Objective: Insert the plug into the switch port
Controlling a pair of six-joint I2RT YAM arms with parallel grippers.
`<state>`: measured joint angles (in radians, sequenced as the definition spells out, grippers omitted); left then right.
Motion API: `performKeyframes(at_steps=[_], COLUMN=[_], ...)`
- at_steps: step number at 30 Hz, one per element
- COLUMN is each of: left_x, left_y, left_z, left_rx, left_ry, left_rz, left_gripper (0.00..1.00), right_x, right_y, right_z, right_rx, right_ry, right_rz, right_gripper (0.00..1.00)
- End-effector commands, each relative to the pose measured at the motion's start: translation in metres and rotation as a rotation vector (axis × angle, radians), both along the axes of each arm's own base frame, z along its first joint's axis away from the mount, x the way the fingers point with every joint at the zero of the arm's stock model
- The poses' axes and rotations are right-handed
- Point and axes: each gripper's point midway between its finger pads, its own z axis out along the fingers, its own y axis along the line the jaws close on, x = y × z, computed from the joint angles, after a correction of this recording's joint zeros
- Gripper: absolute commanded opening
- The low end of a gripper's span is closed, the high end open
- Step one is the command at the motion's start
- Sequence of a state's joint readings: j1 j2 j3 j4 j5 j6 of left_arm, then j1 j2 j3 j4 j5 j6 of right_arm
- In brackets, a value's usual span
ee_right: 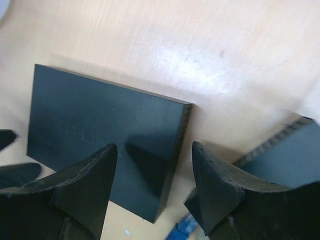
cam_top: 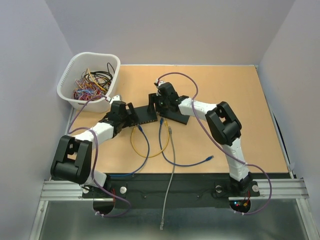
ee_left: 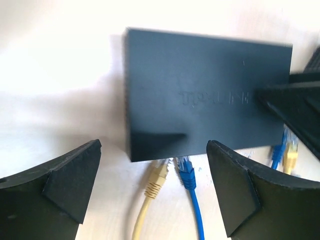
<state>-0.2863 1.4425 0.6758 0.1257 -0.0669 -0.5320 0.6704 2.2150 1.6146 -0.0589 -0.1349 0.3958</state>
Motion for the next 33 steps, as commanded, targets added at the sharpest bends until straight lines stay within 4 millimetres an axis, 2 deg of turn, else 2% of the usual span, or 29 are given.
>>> performKeyframes(at_steps=[1,2,3,4,7,8,9,10,14,16,21,27,33], left_x=[0.013,0.015,0.016,0.017,0.019,0.019,0.016,0.016,0.007,0.002,-0.010,-0.024,-0.035], left_y=[0.022,0.029,0.029,0.032,0.029,0.029,0.029,0.028,0.029,0.031,0.037,0.040,0.043], left_z=[0.036,0.041,0.048,0.052,0.069,0.073,0.077,0.083,0.100,0.110,0.132,0.153,0.162], left_rx=[0.042,0.043,0.034,0.031,0.000,-0.011,-0.023,-0.038,-0.063,-0.069,-0.074,-0.090,-0.093], left_ry=[-0.108,-0.124,-0.143,-0.154,-0.201,-0.216,-0.232,-0.258,-0.330,-0.368,-0.424,-0.461,-0.485], left_rz=[0.138,0.188,0.200,0.209,0.210,0.213,0.210,0.210,0.188,0.187,0.195,0.186,0.185], left_gripper=[0.99,0.99,0.99,0.99,0.99,0.98,0.98,0.98,0.96,0.96,0.94,0.94,0.94], right_x=[0.006,0.003,0.001,-0.006,-0.024,-0.036,-0.048,-0.061,-0.094,-0.103,-0.112,-0.114,-0.115], right_y=[-0.012,-0.015,-0.017,-0.021,-0.021,-0.013,-0.013,-0.003,0.013,0.020,0.031,0.040,0.045], right_z=[0.068,0.071,0.087,0.082,0.087,0.095,0.085,0.086,0.065,0.056,0.029,0.008,-0.014], right_rx=[-0.033,-0.040,-0.026,-0.037,-0.037,-0.030,-0.048,-0.055,-0.094,-0.103,-0.129,-0.159,-0.182], right_ry=[-0.165,-0.164,-0.184,-0.172,-0.171,-0.186,-0.167,-0.177,-0.151,-0.136,-0.089,-0.068,-0.036], right_rz=[-0.007,-0.010,-0.012,-0.011,0.001,0.018,0.029,0.045,0.078,0.087,0.093,0.097,0.095], right_gripper=[0.69,0.70,0.70,0.70,0.69,0.69,0.69,0.69,0.68,0.66,0.64,0.63,0.60])
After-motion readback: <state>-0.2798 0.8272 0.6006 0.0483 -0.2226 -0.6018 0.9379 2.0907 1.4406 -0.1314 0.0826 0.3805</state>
